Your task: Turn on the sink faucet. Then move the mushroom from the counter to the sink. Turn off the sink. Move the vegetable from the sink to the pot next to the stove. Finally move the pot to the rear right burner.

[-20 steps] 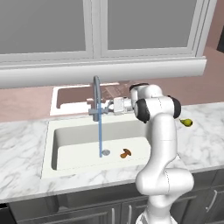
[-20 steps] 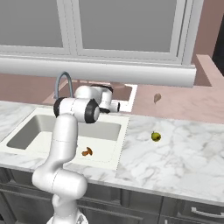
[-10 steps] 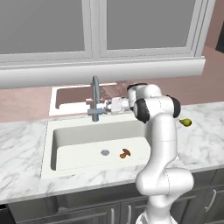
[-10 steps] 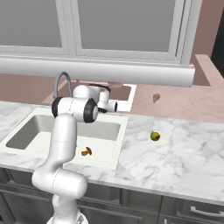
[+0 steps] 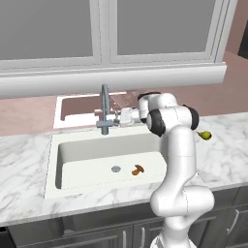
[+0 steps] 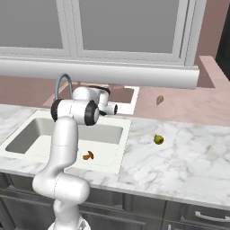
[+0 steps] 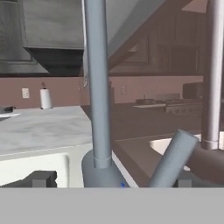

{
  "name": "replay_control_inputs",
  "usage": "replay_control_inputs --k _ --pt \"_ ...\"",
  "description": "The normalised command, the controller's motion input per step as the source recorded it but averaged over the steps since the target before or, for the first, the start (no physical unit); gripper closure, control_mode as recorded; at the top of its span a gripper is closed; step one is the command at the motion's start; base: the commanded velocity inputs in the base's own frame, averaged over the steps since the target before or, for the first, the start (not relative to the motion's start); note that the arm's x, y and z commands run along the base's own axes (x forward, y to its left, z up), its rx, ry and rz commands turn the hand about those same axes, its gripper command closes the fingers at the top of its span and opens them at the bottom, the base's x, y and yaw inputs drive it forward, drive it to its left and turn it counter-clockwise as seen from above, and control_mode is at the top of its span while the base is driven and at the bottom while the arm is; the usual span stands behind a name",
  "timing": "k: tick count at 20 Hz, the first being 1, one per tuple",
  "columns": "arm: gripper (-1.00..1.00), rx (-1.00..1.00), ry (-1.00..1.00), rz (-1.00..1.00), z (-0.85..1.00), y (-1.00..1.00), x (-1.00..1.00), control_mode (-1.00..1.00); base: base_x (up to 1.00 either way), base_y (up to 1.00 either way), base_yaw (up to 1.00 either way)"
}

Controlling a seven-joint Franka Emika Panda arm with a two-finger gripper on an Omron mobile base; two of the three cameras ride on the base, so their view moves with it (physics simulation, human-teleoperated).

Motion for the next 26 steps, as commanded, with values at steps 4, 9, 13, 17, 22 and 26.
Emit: replay_control_inputs --k 4,9,13,17,22,26 --pt "-1.0 0.0 0.0 0.0 0.0 -0.03 0.0 -1.0 0.0 0.0 0.0" --pt "-1.0 0.0 0.0 0.0 0.0 -0.27 0.0 -1.0 0.0 0.0 0.0" --pt "-1.0 0.01 0.0 0.0 0.0 -0.48 0.0 -1.0 0.0 0.0 0.0" --pt "-1.0 0.02 0.0 0.0 0.0 -0.49 -0.1 -1.0 0.0 0.0 0.0" --pt "-1.0 0.02 -0.02 0.0 0.03 -0.27 -0.47 -1.0 0.0 0.0 0.0" --pt "-1.0 0.02 -0.05 0.0 0.13 -0.08 -0.74 -1.0 0.0 0.0 0.0"
